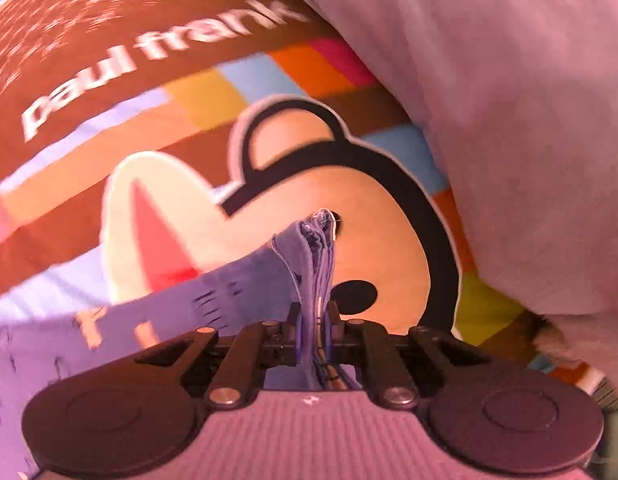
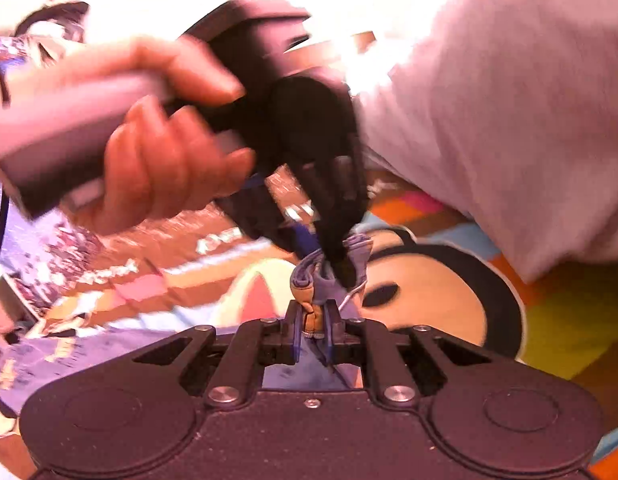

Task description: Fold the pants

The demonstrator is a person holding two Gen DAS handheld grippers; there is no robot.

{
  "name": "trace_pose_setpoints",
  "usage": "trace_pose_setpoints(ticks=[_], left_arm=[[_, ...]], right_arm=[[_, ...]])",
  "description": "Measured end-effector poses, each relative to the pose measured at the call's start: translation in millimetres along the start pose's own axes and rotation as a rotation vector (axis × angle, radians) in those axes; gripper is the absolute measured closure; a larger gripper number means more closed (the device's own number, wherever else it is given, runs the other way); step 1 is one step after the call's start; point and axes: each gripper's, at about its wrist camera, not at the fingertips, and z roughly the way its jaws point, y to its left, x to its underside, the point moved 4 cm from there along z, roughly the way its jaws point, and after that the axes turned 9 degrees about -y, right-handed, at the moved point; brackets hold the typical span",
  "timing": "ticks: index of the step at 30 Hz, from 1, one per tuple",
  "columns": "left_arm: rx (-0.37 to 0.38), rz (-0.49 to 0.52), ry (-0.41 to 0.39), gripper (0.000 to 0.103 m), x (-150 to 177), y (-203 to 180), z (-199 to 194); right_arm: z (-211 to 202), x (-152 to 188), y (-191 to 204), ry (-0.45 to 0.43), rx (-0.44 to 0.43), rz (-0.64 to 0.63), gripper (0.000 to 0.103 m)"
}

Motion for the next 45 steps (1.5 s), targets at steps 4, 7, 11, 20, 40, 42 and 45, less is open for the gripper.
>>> trace_pose_setpoints(ticks=[4,7,11,20,40,42,45], left_arm=[[0.048,-0.073,-0.101,0.092,18.9,49.7,-38.5],[0.066,-0.133,-0.133,0.092,39.2,92.7,-50.6],[0.068,-0.186,-0.150,0.092,71.9,145.3,-55.8],[0.165,-0.221,-0.210,0.092,125.7,231.8,-19.0],[0.239,-0.329,-0.277,0.077,143.0,262.8,-2.0],[0.238,-0.330,-0.281,0.078,144.0,263.3,-2.3],[0.236,-0.337,-0.305,0.090,147.5,266.0,-3.0]], right_arm=[[-4.5,-9.0,31.4,-0.032,-0.084,-0.056,0.092],[-5.3,-3.9,60.7,-0.012,-0.161,-0.087,0.092],[1.2,17.3,107.0,0.056,-0.244,-0.146,0.092],[33.0,82.0,178.9,0.252,-0.322,-0.198,0.091],[55.3,100.1,177.1,0.404,-0.305,-0.168,0.091],[54.9,100.2,177.9,0.404,-0.303,-0.175,0.091],[54.9,100.7,178.4,0.406,-0.301,-0.180,0.091]])
